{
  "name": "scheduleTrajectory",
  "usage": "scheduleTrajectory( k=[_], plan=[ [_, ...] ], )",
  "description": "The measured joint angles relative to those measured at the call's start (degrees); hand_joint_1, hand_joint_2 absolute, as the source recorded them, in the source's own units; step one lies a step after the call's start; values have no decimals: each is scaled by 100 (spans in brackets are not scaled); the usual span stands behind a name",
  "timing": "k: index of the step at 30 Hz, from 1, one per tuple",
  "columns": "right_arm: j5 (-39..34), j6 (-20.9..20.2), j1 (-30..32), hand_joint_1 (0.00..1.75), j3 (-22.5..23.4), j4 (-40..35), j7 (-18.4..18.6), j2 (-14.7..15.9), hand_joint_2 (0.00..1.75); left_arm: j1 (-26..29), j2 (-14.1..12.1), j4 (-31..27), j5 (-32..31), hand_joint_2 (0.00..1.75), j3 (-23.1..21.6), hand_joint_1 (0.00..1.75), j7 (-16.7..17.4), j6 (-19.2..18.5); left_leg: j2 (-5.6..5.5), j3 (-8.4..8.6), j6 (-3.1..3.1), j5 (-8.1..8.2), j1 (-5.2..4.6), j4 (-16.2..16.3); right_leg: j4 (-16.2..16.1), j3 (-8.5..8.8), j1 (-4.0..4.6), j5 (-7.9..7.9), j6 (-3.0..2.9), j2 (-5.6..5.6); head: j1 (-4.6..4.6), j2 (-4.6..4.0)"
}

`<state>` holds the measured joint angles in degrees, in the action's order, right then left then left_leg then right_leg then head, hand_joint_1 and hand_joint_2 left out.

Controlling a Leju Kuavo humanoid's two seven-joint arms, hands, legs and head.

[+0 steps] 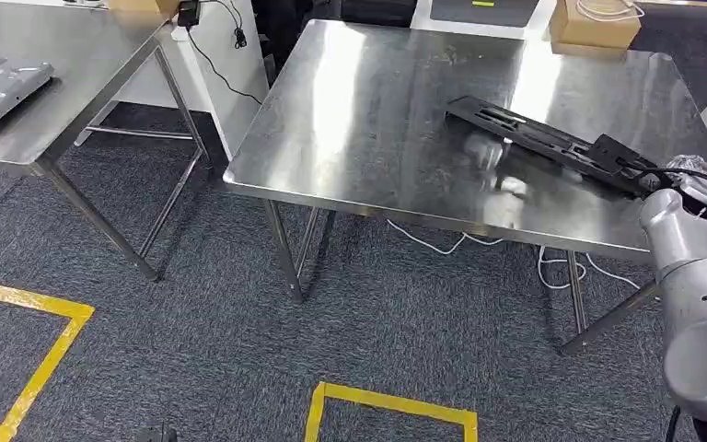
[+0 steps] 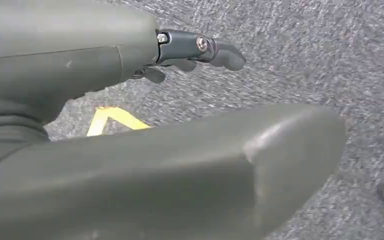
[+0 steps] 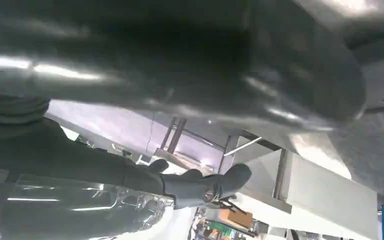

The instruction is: Take the parts from the cabinet and place them on the table.

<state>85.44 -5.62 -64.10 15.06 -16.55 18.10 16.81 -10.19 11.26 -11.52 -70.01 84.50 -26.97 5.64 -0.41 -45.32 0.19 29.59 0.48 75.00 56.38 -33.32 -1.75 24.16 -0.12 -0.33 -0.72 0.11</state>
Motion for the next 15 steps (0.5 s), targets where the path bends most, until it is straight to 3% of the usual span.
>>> scheduleTrajectory(
  k=[1, 2, 3, 4, 5, 6, 7, 8, 9, 10, 11, 12, 13, 14, 15],
  plan=[
    [0, 17, 20, 0, -13, 2, 4, -2, 0, 1, 2, 0, 0, 0, 4, 0, 0, 2, 10, 70, -25, -51, 26, 79, 0, -67, -4, -57, 12, -3, -2, 0],
    [0, 33, 36, 0, -24, 2, 15, -7, 0, 1, 2, 0, 2, 0, 9, 0, 0, 2, 17, 244, -41, -190, 46, -57, 1, -136, -15, -103, 39, -2, -2, 0],
    [0, 61, 60, 0, -35, 2, 33, -7, 0, -2, 2, 0, 2, 0, 15, 0, 0, 0, 18, 589, -34, -386, 61, -470, 3, -202, -17, -155, 79, 1, -13, 0],
    [0, 77, 76, 0, -46, 0, 53, -2, 0, -5, 2, 0, 2, 0, 17, 0, 0, 2, 20, 977, 12, -491, 65, -969, 3, -238, -15, -194, 100, 5, -11, 0],
    [0, 96, 85, 0, -61, 0, 85, -2, 0, -17, -7, 0, 2, 0, 20, 0, 0, 2, 11, 1271, 93, -361, 45, -1471, 0, -246, -39, -235, 119, -4, -6, 0],
    [0, 133, 80, 0, -70, 0, 107, 13, 0, -21, -33, 0, 2, 0, 22, 0, -7, 2, 16, 1470, 157, -235, 3, -1742, -28, -272, -23, -283, 193, -14, 4, 0],
    [0, 147, 91, 0, -72, 2, 107, 9, 0, -19, -31, 0, 0, 0, 22, 0, -9, 2, 14, 1447, 157, -261, -16, -1745, -57, -263, -88, -327, 255, -42, -2, 0],
    [0, 149, 109, 0, -72, 4, 109, 0, 0, -15, -31, 0, 2, 0, 24, 0, -11, 2, 0, 1420, 198, -308, -60, -1753, -82, -259, -105, -367, 309, -48, -20, 0],
    [0, 153, 131, 0, -74, 4, 109, -4, 0, -11, -33, 0, 2, 0, 26, 0, -11, 2, 1, 1409, 252, -365, -80, -1784, -151, -247, -102, -444, 350, -45, -39, 0],
    [0, 160, 167, 0, -79, 4, 114, -2, 0, -15, -28, 0, 2, 0, 31, 0, -11, 2, 28, 1459, 333, -540, -48, -2003, -201, -275, -19, -461, 387, -28, -26, 0],
    [0, 169, 163, 0, -83, 7, 123, 20, 0, -33, -2, 0, 0, 0, 35, 0, -13, 0, 49, 1445, 341, -661, -29, -2086, -102, -379, -41, -307, 334, -31, -20, 0],
    [0, 173, 159, 0, -85, 7, 129, 46, 0, -41, 2, 0, 0, 0, 39, 0, -13, 0, 46, 1384, 438, -737, -27, -2120, 198, -486, -28, -28, 238, -11, 5, 0],
    [0, 186, 161, 0, -87, 7, 140, 77, 0, -42, 2, 0, 0, 0, 46, 0, -13, 0, 46, 1315, 414, -779, -27, -2120, 651, -637, -33, 240, 189, 3, 20, 0],
    [0, 195, 177, 0, -92, 9, 155, 87, 0, -37, 4, 0, 0, 0, 48, 0, -13, 0, 49, 1244, 408, -836, -29, -2112, 1138, -786, -38, 471, 180, 8, 33, 0],
    [0, 210, 215, 0, -98, 11, 170, 89, 0, -35, 9, 0, 0, 0, 50, 0, -13, -2, 49, 1167, 393, -897, -32, -2112, 1526, -883, -42, 601, 212, 14, 39, 0]
  ],
)
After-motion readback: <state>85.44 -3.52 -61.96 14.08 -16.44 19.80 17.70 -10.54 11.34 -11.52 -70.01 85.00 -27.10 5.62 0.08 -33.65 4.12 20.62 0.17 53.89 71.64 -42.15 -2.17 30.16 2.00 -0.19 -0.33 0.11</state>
